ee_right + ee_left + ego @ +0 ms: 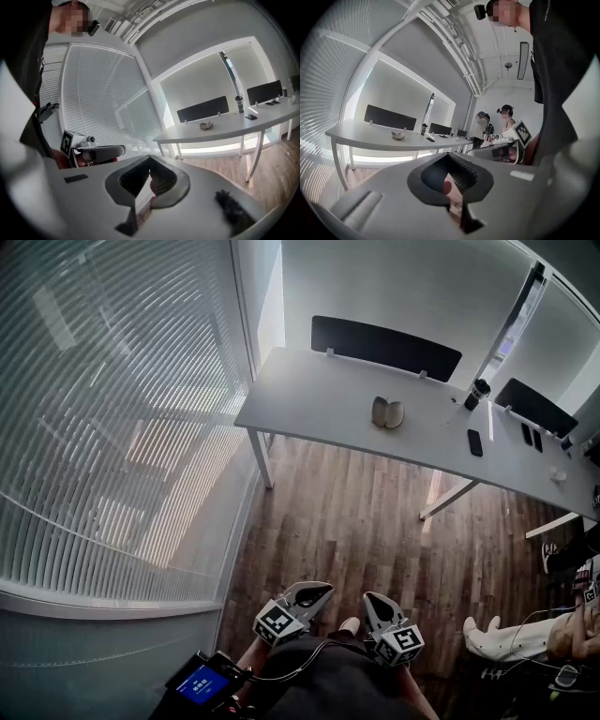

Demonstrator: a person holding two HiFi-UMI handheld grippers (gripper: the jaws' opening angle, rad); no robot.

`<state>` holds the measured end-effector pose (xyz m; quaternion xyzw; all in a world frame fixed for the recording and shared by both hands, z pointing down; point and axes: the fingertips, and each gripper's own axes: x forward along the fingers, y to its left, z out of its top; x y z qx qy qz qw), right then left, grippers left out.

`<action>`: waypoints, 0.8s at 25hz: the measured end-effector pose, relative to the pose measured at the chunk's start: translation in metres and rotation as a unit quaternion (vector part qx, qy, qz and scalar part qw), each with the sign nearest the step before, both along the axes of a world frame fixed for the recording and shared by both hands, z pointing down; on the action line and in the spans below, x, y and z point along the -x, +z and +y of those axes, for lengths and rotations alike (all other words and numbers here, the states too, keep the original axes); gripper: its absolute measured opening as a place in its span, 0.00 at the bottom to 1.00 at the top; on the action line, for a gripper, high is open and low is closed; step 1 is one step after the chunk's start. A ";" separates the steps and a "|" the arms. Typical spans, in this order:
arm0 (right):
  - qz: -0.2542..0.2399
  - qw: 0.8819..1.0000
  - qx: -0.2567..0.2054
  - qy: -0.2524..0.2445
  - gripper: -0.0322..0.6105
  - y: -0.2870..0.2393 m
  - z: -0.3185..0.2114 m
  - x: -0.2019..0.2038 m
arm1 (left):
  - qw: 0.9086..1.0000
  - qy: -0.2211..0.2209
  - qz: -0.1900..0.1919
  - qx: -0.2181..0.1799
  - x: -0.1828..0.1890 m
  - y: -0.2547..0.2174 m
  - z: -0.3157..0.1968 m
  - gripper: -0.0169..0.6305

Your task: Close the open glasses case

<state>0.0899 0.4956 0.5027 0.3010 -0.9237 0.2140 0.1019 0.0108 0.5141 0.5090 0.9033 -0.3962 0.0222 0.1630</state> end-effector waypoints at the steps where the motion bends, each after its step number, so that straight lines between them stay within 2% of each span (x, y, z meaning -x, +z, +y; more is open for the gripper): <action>1: 0.002 1.000 -0.001 0.001 0.06 0.003 0.001 0.001 | 1.000 0.001 0.000 -0.001 0.003 0.000 0.000 0.03; 8: 0.025 1.000 -0.008 0.013 0.06 0.006 0.002 0.011 | 1.000 0.011 0.005 -0.005 0.020 0.001 0.000 0.03; 12: 0.028 0.999 -0.013 0.023 0.06 -0.004 0.003 0.011 | 0.999 0.024 0.019 -0.014 0.014 -0.006 -0.003 0.03; 15: 0.034 0.999 -0.017 0.031 0.06 -0.008 0.003 0.015 | 0.999 0.012 0.021 -0.029 0.019 -0.011 -0.007 0.03; 20: 0.046 0.998 -0.012 0.045 0.06 0.001 0.009 0.010 | 0.999 0.021 0.030 -0.029 0.019 -0.007 -0.004 0.03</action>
